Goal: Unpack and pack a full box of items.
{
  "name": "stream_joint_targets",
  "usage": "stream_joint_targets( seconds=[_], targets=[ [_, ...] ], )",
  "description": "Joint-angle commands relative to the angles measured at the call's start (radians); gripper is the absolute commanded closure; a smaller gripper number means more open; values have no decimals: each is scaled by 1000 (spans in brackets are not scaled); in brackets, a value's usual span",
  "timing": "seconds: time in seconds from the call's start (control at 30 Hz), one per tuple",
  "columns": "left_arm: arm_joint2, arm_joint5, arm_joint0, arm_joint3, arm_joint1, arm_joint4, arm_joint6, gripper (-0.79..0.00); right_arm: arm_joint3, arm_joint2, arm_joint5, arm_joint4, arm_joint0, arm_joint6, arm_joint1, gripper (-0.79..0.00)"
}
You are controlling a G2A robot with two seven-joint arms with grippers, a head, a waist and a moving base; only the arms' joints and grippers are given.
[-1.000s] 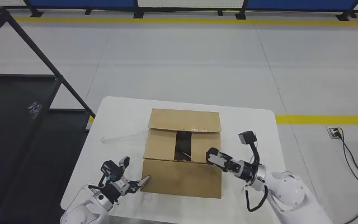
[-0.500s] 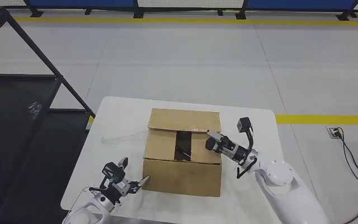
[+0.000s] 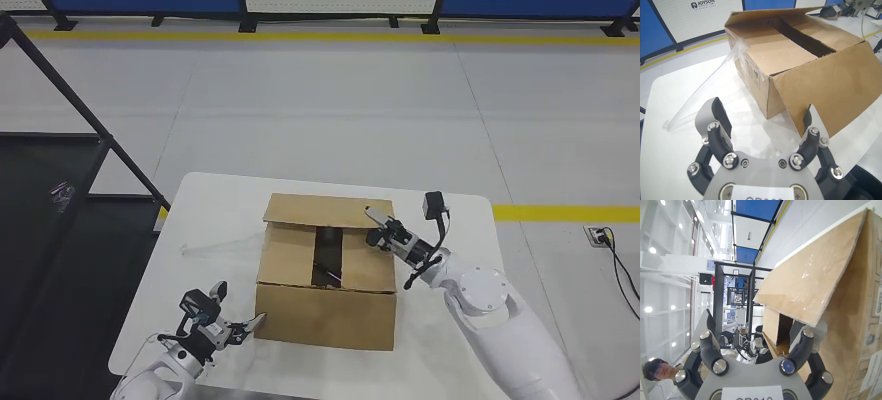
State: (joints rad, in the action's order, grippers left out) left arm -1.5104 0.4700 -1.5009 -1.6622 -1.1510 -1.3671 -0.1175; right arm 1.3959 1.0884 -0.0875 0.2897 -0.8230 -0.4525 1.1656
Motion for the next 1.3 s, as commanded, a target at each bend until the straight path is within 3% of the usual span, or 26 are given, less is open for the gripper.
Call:
stream_joint_targets(
  seconds=[0.0,0.63,0.73,1.27],
  targets=[
    [2,2,2,2,0,0,3,-785,-6,-8,-13,33,18,7,8,-785],
    [-5,25,7,11,7,22,17,-785,-414,-226,-48,-31,368,342,155,-785],
    [0,52,12,18,9,30,27,-785,-481,-248,-61,-25,395,325,175,-785],
    [0,52,12,18,9,30,27,-785,-491,-246,-54,-20,396,325,177,-785]
  ],
)
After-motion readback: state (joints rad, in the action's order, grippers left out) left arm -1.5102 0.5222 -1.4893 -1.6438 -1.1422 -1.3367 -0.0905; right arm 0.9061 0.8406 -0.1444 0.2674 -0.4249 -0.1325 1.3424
